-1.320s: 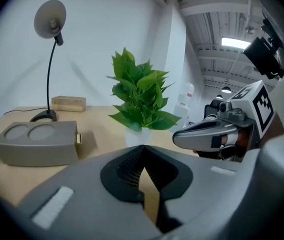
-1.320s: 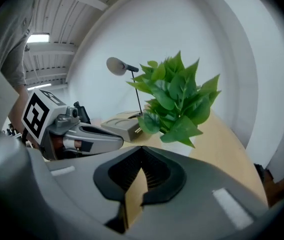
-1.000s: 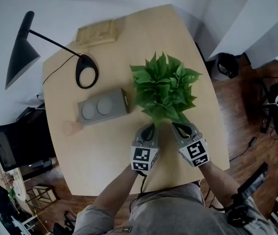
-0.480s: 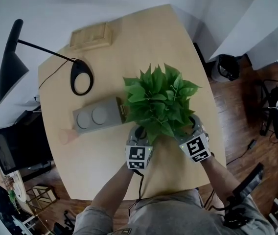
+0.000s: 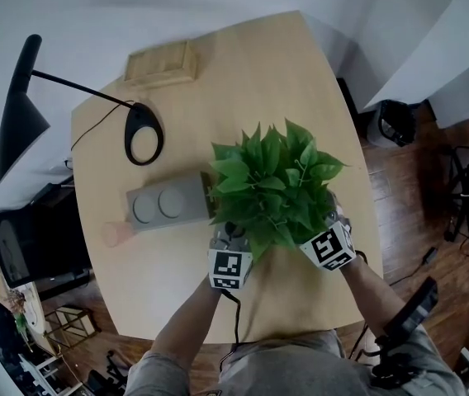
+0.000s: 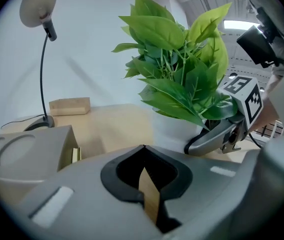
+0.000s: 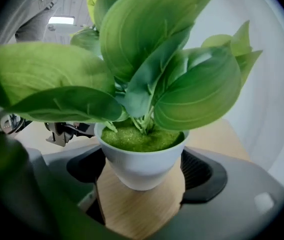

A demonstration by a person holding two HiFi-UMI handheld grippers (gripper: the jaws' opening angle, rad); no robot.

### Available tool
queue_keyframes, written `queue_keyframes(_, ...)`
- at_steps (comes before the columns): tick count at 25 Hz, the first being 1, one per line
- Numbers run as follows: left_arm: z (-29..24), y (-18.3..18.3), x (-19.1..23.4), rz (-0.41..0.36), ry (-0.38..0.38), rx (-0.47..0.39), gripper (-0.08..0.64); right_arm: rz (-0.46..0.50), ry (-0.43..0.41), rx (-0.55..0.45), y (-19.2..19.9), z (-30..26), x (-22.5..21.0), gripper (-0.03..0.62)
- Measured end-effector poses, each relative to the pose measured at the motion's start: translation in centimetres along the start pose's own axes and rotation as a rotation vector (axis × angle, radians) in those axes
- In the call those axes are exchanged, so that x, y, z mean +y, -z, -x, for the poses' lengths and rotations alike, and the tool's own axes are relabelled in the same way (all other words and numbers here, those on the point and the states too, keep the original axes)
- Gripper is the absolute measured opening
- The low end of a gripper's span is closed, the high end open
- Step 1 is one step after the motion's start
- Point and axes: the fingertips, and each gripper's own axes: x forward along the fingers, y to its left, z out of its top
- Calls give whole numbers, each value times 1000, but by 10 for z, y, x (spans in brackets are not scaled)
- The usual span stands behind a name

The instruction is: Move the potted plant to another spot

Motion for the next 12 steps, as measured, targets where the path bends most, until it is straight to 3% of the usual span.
queue_keyframes(6, -5, -15, -21, -67, 124, -48, 18, 13, -24, -34, -2, -3, 1, 472)
queue_keyframes(12, -6, -11, -28, -118, 116, -40, 2, 7, -39, -41, -1, -6, 4, 465)
